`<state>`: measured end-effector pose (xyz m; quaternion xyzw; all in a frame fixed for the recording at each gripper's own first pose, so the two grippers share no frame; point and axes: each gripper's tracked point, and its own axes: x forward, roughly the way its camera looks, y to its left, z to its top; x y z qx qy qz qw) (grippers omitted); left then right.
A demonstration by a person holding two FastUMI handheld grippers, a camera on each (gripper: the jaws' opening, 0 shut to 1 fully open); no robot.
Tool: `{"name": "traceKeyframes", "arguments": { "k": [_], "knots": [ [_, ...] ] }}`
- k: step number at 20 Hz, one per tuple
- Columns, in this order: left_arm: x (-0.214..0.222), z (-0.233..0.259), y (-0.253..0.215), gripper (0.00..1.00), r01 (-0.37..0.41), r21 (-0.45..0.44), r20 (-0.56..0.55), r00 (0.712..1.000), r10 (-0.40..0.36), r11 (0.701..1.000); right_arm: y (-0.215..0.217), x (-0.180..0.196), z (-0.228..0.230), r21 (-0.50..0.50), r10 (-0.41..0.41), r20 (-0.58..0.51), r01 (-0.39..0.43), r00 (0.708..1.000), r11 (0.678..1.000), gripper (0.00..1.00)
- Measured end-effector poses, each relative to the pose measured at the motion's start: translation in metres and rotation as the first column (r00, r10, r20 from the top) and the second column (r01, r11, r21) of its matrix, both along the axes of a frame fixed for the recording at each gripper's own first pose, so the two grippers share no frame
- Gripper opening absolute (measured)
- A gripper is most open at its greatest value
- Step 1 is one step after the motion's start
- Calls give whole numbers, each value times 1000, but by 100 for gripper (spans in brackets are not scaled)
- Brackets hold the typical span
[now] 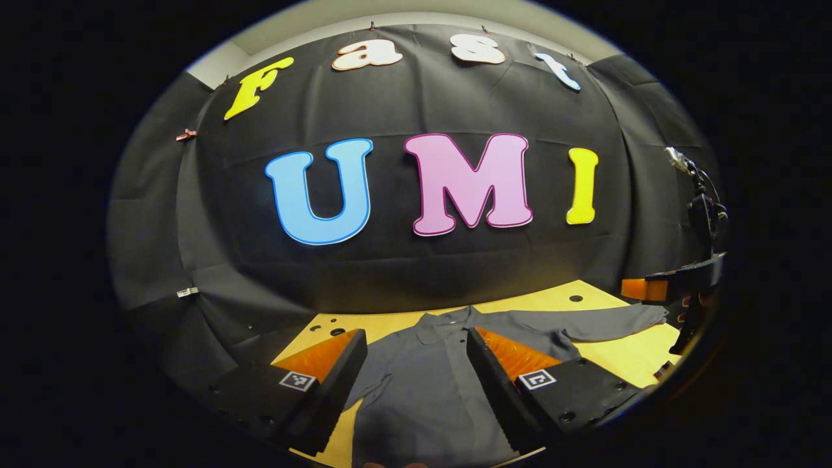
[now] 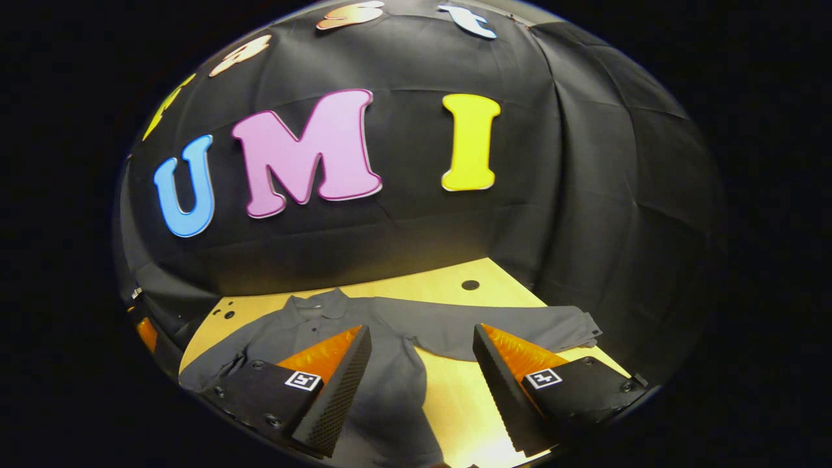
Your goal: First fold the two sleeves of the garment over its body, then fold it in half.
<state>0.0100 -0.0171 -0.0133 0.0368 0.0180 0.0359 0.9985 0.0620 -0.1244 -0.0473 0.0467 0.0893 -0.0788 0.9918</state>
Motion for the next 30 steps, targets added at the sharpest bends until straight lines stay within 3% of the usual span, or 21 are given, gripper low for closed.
{"name": "traceKeyframes", "arguments": {
  "k": [4,8,14,17,19,24,27,30],
  "knots": [
    [9,-5,10,97,-55,-47,-15,998,55,997,-63,20,-30,-36,-111,-82,108,990,993,98],
    [11,-9,31,97,-150,-34,-39,988,149,988,-117,43,-59,-50,-177,-141,171,974,984,98],
    [10,-25,43,97,-253,-49,-78,965,249,966,-183,83,-110,13,-246,-238,257,939,966,98],
    [12,-33,49,98,-285,-66,-93,956,278,956,-226,88,-126,26,-312,-278,332,908,943,98],
    [12,-37,54,98,-304,-54,-98,950,298,951,-257,89,-136,36,-384,-296,412,875,911,99],
    [17,-50,57,98,-306,-46,-144,944,297,951,-315,94,-159,69,-473,-355,527,806,847,99],
    [21,-48,57,98,-302,-27,-144,944,295,953,-334,95,-175,80,-494,-388,562,778,823,99],
    [22,-53,50,98,-290,-15,-157,946,285,957,-343,105,-190,96,-481,-421,565,769,819,98]
  ]
}}
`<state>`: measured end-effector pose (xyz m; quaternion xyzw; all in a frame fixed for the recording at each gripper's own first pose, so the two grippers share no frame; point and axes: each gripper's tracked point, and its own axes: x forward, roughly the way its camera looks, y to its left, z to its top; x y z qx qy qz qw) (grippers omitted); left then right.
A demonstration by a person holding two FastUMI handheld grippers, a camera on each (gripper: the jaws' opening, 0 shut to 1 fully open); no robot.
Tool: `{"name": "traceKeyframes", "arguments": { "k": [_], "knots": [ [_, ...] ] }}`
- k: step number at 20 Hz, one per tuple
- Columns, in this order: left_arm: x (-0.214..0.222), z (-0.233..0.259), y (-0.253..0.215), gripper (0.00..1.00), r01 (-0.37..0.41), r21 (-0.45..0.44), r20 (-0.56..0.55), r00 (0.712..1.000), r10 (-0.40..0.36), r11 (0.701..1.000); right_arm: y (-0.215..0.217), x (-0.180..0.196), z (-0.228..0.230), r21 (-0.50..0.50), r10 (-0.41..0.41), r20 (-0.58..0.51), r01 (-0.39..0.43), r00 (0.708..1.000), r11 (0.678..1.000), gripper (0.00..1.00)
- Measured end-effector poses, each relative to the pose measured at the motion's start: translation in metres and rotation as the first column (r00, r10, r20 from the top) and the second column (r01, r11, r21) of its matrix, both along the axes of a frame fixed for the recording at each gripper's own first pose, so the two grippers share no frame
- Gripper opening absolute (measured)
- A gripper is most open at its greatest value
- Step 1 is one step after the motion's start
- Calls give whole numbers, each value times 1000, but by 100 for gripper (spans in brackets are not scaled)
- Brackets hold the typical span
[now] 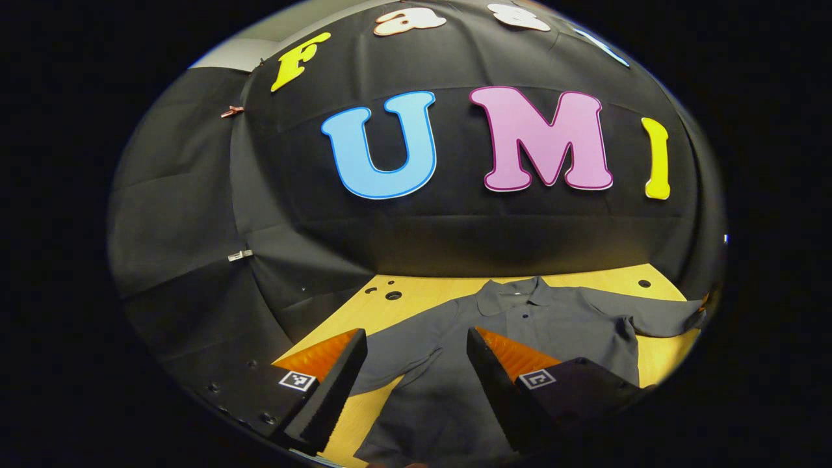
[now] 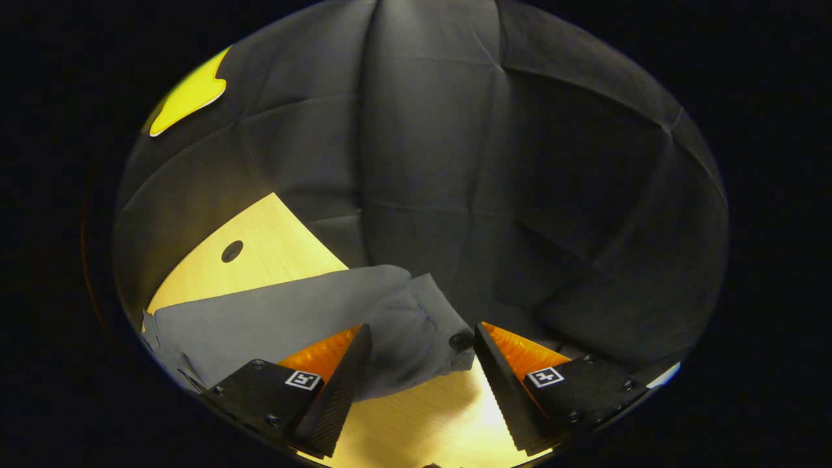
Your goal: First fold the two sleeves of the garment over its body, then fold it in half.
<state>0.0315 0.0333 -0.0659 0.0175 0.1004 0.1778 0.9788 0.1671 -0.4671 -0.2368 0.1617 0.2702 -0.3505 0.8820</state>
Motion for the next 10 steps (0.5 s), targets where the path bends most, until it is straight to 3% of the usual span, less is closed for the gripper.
{"name": "traceKeyframes", "arguments": {
  "k": [7,10],
  "knots": [
    [5,9,-15,98,35,44,22,999,-36,998,17,6,-32,40,72,-102,-68,992,997,99],
    [7,7,-18,98,42,42,19,999,-43,998,17,5,-30,32,76,-89,-74,993,997,99]
  ]
}}
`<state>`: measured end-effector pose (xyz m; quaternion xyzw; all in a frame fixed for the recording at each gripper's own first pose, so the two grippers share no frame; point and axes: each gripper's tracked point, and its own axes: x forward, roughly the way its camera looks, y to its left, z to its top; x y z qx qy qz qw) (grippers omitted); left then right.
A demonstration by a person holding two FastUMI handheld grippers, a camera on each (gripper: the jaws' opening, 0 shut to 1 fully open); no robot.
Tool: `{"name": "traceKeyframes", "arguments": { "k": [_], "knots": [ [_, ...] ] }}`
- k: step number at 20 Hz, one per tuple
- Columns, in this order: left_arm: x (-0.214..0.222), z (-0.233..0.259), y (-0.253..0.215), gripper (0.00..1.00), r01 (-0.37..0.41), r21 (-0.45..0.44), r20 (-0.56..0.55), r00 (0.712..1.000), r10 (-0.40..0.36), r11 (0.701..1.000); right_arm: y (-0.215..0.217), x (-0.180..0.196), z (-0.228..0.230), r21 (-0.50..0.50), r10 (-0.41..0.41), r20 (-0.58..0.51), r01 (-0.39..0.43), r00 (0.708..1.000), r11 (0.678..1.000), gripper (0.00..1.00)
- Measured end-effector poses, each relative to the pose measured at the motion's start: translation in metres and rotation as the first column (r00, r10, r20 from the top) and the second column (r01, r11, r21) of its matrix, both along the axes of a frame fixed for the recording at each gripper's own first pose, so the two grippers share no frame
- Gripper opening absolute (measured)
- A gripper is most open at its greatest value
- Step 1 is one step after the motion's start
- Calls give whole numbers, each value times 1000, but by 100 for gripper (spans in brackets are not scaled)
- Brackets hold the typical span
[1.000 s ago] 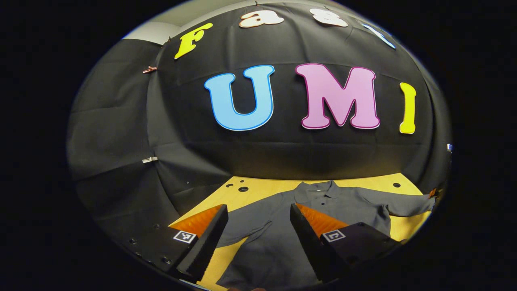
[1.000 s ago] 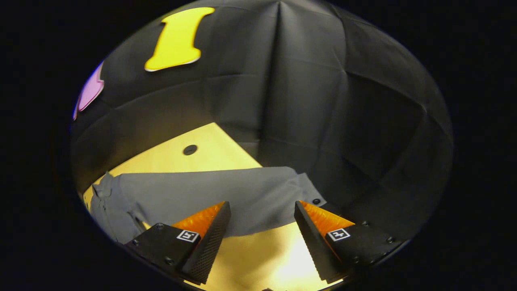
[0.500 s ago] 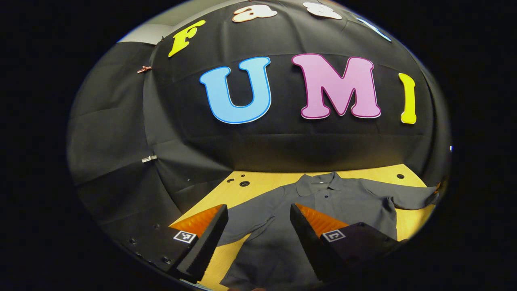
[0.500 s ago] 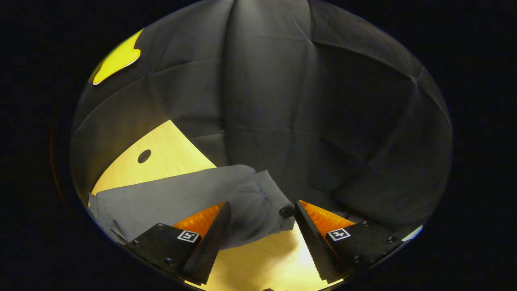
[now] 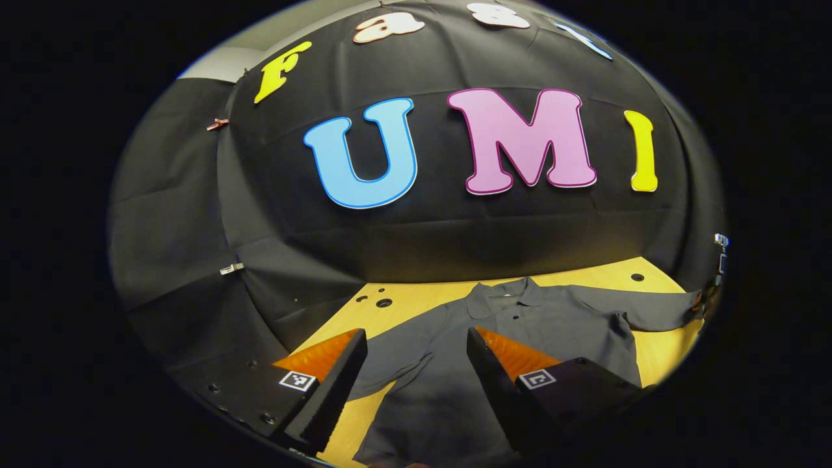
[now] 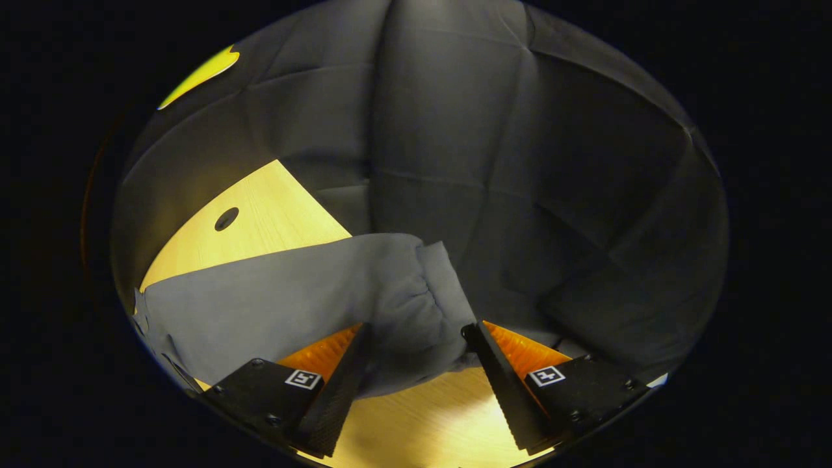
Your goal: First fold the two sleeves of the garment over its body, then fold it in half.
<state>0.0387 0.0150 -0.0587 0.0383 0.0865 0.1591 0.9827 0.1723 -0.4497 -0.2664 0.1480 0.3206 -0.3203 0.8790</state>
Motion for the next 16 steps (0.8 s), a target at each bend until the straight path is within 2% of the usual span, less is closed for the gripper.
{"name": "traceKeyframes", "arguments": {
  "k": [2,4,5,6,9,11,14,16],
  "knots": [
    [1,-5,-1,98,-4,-20,-8,1000,3,1000,4,3,-2,-3,21,-5,-21,1000,1000,97],
    [1,-11,-3,98,-10,-44,-20,1000,9,999,14,8,-3,-6,57,2,-57,998,998,83],
    [1,-14,-4,98,-12,-56,-25,1000,10,998,17,10,0,-11,72,4,-72,997,997,74],
    [2,-17,-4,98,-14,-66,-29,1000,13,998,22,13,0,-9,88,3,-88,996,996,51],
    [0,-21,-3,98,-26,-89,-38,999,23,996,36,16,4,-15,144,-7,-144,990,989,26],
    [-2,-24,-3,98,-26,-100,-43,999,22,995,39,17,2,-31,239,-37,-240,970,970,10],
    [-8,-25,-2,98,-19,-94,-44,999,15,995,44,19,12,-67,356,-99,-363,929,929,7],
    [-13,-24,2,98,-17,-75,-43,999,13,997,48,23,19,-86,371,-94,-379,924,922,7]
  ]
}}
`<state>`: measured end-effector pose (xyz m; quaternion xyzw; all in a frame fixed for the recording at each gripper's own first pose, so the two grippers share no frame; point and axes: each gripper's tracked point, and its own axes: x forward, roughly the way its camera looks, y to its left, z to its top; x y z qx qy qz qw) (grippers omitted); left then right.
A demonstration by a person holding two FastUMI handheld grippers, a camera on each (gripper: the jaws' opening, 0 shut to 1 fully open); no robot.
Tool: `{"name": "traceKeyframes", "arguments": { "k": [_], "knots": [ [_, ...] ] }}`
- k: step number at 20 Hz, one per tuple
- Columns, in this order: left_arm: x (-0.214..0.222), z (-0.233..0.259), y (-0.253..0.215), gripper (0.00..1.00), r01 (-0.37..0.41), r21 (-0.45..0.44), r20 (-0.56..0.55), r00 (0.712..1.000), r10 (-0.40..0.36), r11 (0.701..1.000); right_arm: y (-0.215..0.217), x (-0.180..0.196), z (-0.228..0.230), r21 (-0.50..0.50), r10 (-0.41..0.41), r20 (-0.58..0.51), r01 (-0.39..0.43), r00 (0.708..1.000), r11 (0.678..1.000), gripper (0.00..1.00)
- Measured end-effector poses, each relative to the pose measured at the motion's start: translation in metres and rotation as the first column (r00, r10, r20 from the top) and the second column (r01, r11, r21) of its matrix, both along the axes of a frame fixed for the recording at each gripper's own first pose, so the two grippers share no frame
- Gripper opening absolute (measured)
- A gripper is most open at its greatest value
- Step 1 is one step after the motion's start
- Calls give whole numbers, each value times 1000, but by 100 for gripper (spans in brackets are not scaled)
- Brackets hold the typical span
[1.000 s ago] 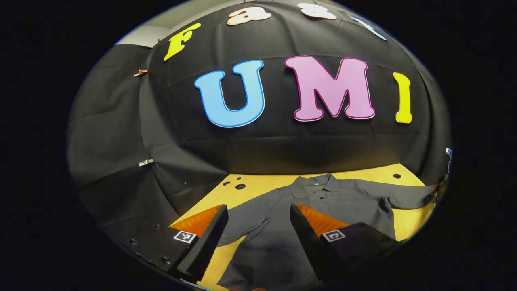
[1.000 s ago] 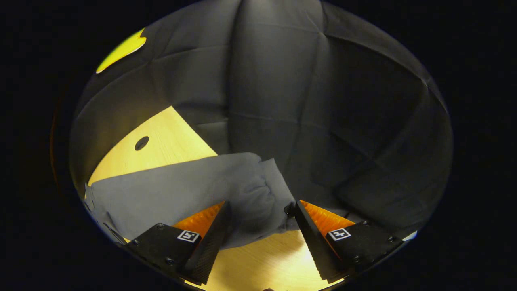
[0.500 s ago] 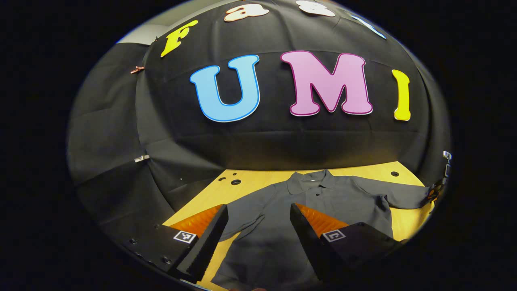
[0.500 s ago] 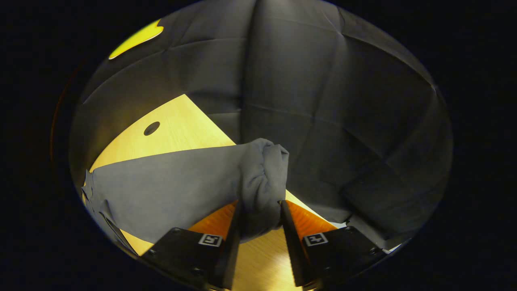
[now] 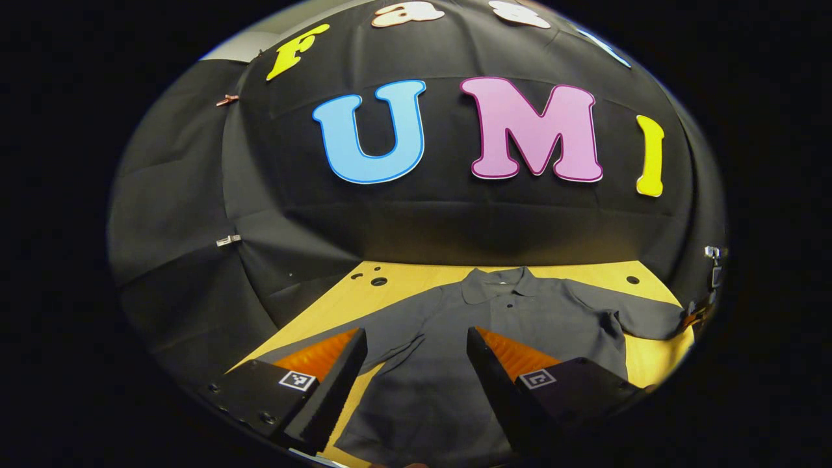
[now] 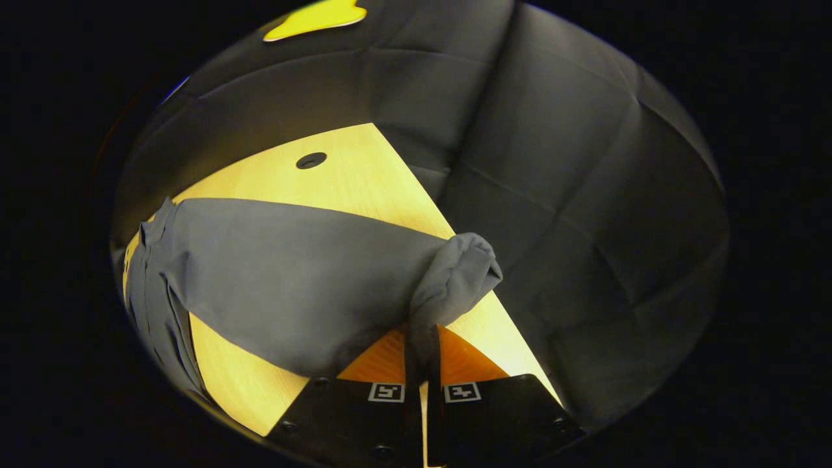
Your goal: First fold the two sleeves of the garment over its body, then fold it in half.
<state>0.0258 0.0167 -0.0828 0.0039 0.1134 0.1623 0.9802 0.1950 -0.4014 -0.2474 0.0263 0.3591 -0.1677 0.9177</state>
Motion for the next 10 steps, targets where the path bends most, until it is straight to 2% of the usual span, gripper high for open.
{"name": "traceKeyframes", "arguments": {
  "k": [2,4,8,10],
  "knots": [
    [-5,-1,2,98,6,-6,0,1000,-6,1000,-2,0,-1,25,-9,16,9,1000,1000,7],
    [-9,-7,7,98,9,-28,-11,1000,-9,1000,-5,-2,-1,4,-7,40,7,999,1000,7],
    [-15,-12,25,98,-1,-75,-16,1000,0,997,6,-1,17,-40,48,114,-44,992,998,7],
    [-14,-15,36,98,1,-84,-16,1000,-2,996,10,-2,11,-34,85,142,-81,986,996,7]
  ]
}}
